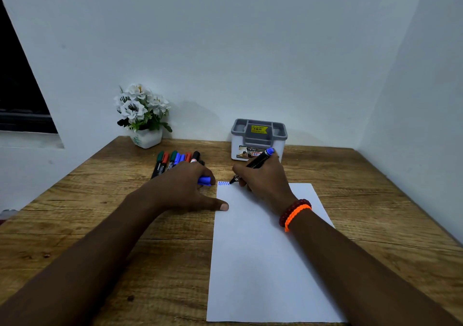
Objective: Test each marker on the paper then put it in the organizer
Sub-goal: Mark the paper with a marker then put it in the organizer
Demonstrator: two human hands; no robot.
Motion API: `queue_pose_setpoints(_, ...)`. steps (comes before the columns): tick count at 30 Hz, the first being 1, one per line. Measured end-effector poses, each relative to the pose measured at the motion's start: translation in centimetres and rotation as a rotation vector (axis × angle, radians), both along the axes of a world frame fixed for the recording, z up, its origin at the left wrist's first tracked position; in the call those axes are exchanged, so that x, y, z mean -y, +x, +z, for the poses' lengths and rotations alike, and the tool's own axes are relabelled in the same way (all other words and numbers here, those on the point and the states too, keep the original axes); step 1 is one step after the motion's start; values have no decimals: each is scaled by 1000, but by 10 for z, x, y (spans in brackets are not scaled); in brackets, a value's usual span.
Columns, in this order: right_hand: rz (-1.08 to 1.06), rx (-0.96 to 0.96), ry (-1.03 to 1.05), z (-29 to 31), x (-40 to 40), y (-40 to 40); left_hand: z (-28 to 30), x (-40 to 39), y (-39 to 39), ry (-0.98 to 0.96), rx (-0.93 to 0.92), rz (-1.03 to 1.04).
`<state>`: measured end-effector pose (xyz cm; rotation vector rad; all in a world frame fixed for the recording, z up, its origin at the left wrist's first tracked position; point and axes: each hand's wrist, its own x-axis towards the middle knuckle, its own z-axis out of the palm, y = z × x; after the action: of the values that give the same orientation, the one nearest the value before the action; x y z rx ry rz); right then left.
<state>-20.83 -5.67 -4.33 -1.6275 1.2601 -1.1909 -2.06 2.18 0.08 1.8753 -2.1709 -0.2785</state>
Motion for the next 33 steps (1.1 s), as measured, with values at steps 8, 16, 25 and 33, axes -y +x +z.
queue_pose_setpoints(8,-15,25,-13,-2,3,0,0,0,-1,1,-16,6)
queue_pose_setpoints(16,-7,31,-22,-2,2,-2,1,0,-2,21,0,18)
queue_pose_setpoints(25,-49,20,-26,-4,7,-3,-2,2,0,17,-20,18)
queue_pose_setpoints(33,-43,22,-25,-3,6,-3,-2,3,0,25,-22,16)
